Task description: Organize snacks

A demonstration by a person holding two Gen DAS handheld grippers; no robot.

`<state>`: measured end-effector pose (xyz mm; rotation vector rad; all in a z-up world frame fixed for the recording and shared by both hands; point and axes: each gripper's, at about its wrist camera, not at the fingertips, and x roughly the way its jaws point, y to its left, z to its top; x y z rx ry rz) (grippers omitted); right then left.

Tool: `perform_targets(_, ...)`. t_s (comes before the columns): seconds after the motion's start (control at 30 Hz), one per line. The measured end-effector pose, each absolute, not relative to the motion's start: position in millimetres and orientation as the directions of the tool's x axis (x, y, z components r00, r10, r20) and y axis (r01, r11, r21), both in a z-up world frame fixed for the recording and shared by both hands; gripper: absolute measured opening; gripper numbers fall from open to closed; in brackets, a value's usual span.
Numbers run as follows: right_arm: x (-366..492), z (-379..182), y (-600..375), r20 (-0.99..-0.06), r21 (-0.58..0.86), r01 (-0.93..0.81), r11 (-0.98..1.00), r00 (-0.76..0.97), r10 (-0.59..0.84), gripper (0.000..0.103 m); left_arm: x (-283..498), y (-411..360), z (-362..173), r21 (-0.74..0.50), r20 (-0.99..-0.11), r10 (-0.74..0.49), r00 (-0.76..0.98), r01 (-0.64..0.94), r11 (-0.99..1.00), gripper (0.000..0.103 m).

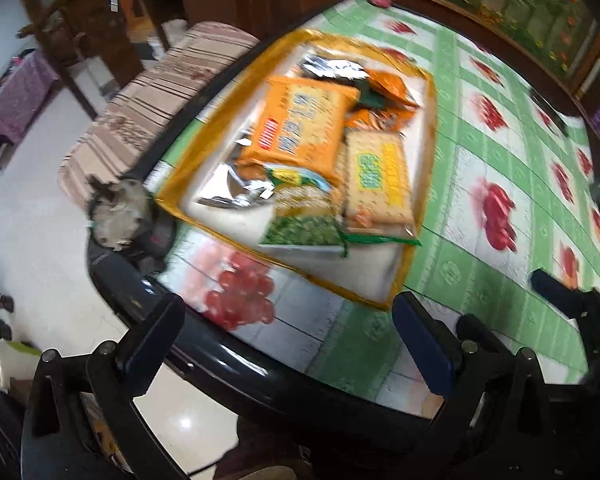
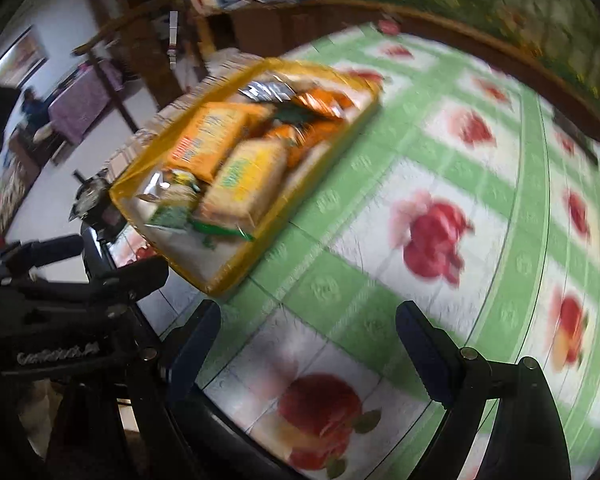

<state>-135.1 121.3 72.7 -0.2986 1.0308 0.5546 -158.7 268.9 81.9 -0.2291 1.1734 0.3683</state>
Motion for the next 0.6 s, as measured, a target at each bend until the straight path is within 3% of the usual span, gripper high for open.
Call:
perform_targets(0.17, -142, 91, 129, -0.768, -0.141, -0.581, 0.802, 0.575, 0.282, 0.091, -167, 271, 99, 0.083, -0.873, 0.283, 0.397, -0.451, 0.889, 0.103)
perform_targets(0.33, -136, 96, 133, -0.731, -0.132, -0.617, 0.776, 0.589, 0.344, 0.091, -175, 264, 121, 0.170, -0.786, 0.406, 0.466, -0.469, 0.867, 0.103)
perform_targets(0.6, -151, 106, 157, -0.656, -0.213, -0.681, 0.701, 0.631, 0.413, 0.091, -172, 265, 132, 0.175, -0.768, 0.418, 0.486, -0.469, 0.866, 0.103)
